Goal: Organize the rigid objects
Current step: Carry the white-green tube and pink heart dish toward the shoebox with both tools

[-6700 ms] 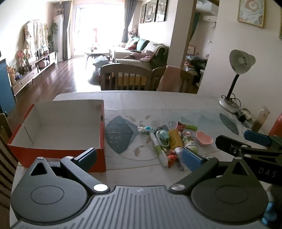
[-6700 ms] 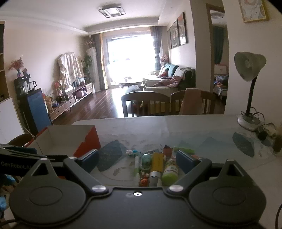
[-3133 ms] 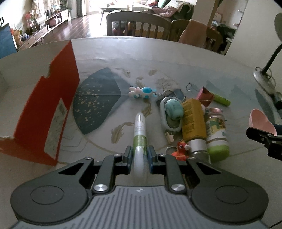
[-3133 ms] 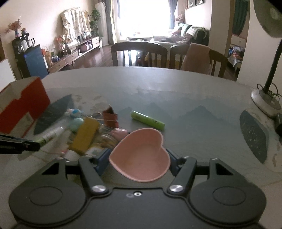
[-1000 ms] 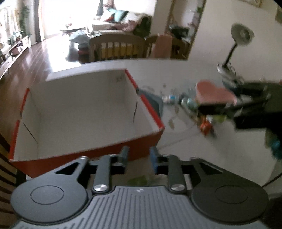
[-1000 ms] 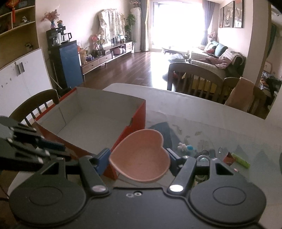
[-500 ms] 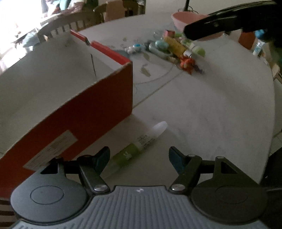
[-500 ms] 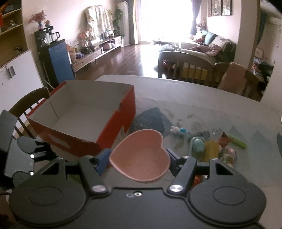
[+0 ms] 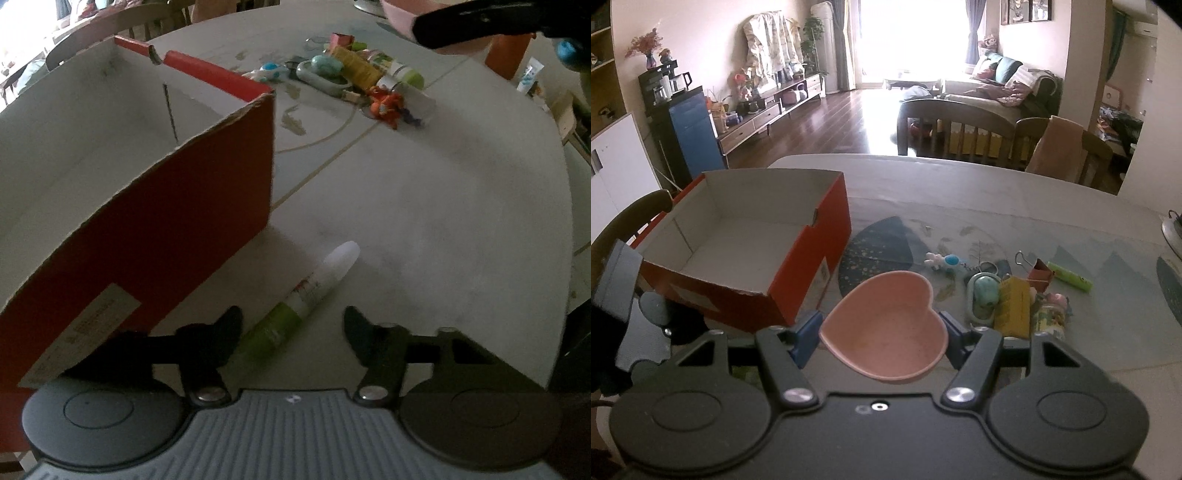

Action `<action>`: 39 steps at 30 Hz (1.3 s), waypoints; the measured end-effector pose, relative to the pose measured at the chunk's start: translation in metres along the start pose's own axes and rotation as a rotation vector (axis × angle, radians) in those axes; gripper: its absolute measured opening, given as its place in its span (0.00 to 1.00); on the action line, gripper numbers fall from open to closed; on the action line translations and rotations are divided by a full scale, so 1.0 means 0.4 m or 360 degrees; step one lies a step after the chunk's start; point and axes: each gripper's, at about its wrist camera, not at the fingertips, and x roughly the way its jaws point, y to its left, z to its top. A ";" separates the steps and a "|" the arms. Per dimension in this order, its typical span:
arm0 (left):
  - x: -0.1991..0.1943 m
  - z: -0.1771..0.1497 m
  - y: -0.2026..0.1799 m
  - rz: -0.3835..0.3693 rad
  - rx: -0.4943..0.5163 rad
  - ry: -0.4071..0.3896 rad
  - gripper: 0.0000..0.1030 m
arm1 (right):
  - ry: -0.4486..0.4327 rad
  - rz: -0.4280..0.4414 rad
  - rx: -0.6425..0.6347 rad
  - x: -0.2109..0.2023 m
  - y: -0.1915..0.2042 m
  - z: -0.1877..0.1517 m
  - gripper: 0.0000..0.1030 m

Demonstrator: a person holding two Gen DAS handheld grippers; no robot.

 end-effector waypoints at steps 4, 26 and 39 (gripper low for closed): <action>-0.003 -0.011 -0.047 0.0030 0.0056 -0.0001 0.29 | -0.0005 0.0005 -0.0009 0.003 0.007 0.009 0.64; -0.205 0.031 -0.020 0.0099 -0.0460 -0.0346 0.16 | -0.0060 0.0087 -0.0134 0.000 0.054 0.058 0.64; -0.391 0.094 0.114 0.0298 -0.0632 -0.0586 0.16 | -0.0122 0.0215 -0.0321 0.029 0.166 0.153 0.64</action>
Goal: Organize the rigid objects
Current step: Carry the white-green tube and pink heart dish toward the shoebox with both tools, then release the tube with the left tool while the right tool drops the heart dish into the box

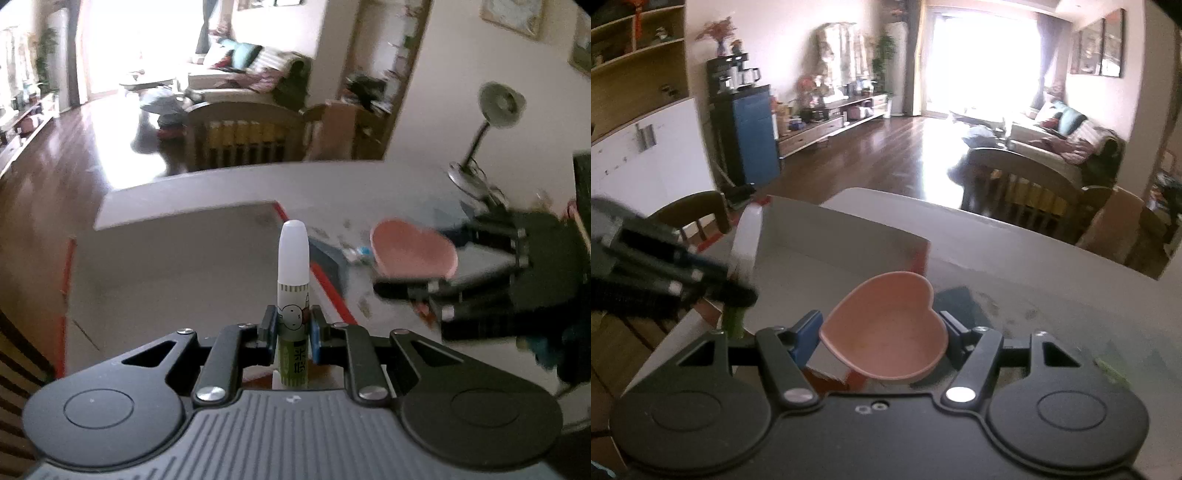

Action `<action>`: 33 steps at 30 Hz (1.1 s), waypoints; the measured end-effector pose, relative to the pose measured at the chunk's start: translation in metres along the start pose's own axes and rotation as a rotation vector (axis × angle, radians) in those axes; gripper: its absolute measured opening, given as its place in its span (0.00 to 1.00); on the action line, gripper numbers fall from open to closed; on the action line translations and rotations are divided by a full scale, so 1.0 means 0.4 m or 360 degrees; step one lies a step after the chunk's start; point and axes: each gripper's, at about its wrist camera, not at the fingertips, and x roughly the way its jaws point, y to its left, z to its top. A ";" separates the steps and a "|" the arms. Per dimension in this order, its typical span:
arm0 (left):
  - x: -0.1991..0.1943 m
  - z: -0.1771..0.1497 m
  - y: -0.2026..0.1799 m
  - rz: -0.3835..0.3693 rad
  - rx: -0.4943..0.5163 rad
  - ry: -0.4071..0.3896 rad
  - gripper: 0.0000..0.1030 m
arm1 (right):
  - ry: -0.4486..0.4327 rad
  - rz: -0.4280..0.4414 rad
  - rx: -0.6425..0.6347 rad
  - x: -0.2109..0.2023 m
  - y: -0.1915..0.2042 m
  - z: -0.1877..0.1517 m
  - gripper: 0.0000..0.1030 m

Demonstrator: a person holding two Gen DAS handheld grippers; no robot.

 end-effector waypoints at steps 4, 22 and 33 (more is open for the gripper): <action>0.005 0.038 0.052 0.0096 -0.0085 -0.0020 0.16 | 0.0020 0.0040 -0.0052 0.052 0.038 0.038 0.64; 0.190 0.005 0.231 0.0322 -0.0124 0.0336 0.16 | 0.0405 0.0050 -0.0206 0.362 0.158 0.067 0.64; 0.285 -0.020 0.278 0.0355 -0.0102 0.0503 0.16 | 0.0587 0.0094 -0.0190 0.426 0.156 0.053 0.65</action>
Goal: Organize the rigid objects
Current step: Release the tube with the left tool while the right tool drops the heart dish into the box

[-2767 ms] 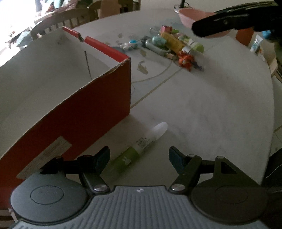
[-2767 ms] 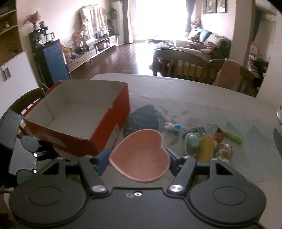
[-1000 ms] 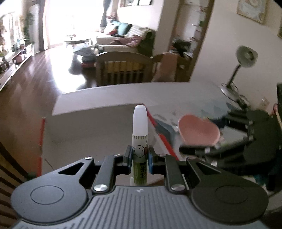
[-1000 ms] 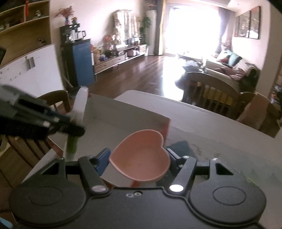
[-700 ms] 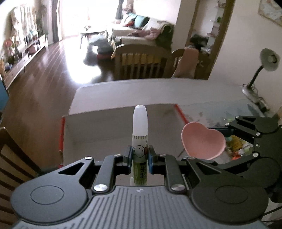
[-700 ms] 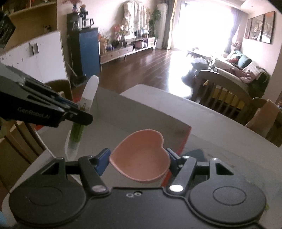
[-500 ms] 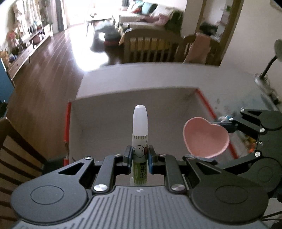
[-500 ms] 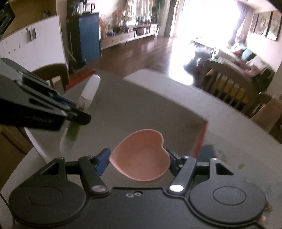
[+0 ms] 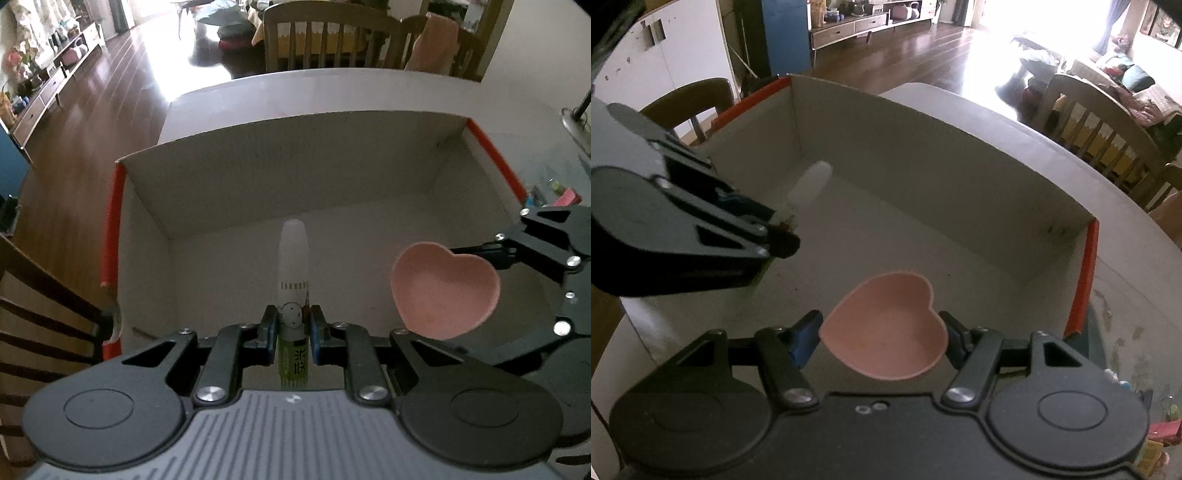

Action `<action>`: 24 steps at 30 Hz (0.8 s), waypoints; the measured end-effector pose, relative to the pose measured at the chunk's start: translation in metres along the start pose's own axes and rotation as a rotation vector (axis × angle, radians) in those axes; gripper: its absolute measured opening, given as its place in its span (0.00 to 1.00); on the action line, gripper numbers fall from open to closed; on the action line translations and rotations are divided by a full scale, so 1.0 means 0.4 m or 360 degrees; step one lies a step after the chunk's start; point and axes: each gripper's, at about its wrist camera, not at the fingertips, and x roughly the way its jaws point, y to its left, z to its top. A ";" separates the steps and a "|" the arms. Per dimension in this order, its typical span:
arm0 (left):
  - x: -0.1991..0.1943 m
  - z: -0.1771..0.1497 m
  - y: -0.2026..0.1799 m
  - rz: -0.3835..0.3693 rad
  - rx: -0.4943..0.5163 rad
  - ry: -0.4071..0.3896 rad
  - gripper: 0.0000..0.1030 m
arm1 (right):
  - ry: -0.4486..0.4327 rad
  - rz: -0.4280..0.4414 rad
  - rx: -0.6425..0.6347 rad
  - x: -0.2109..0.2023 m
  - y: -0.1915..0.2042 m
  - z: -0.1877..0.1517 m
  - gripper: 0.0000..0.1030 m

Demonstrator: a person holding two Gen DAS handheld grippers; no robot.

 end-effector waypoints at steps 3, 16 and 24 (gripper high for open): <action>0.021 0.001 -0.001 0.0005 0.0014 0.0039 0.16 | 0.0066 0.0038 0.0042 0.014 -0.011 0.015 0.65; 0.088 0.003 -0.028 0.0071 0.0030 0.0245 0.16 | 0.0100 0.0072 0.0065 0.017 -0.013 0.024 0.70; 0.046 -0.024 -0.045 0.0034 -0.0005 0.0158 0.17 | 0.0021 0.0087 0.0042 -0.029 -0.017 0.005 0.73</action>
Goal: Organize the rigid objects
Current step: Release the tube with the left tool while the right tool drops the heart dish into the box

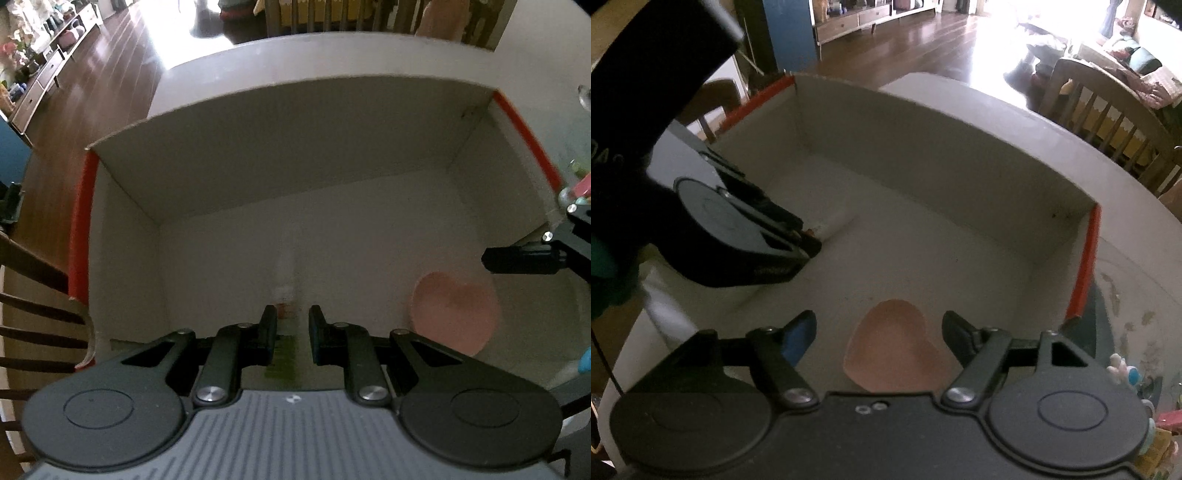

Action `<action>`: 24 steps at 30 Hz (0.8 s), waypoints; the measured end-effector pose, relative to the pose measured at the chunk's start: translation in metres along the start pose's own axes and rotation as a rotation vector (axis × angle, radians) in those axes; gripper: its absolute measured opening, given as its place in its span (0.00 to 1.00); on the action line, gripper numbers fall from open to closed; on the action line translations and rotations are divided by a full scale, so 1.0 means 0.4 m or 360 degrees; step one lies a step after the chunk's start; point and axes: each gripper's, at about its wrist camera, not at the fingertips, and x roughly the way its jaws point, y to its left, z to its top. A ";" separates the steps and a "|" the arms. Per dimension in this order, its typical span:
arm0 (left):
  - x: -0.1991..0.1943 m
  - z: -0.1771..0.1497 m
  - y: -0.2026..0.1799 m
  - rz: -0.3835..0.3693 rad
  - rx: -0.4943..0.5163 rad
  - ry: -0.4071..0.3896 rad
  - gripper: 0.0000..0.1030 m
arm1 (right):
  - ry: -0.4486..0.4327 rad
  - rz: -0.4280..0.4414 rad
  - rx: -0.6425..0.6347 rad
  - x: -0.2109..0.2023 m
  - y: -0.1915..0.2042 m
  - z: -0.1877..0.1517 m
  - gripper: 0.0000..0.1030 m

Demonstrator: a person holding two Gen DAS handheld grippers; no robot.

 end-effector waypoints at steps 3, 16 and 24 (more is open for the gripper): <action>-0.032 -0.026 -0.010 -0.0008 -0.0004 -0.0048 0.17 | -0.0068 -0.0001 0.0031 -0.040 -0.007 -0.013 0.79; -0.192 -0.139 -0.075 -0.0018 -0.0042 -0.0264 0.17 | -0.0328 0.0028 0.0171 -0.203 -0.044 -0.068 0.81; -0.287 -0.088 -0.087 -0.0057 -0.0027 -0.0388 0.17 | -0.0478 0.0056 0.0193 -0.297 -0.062 -0.122 0.85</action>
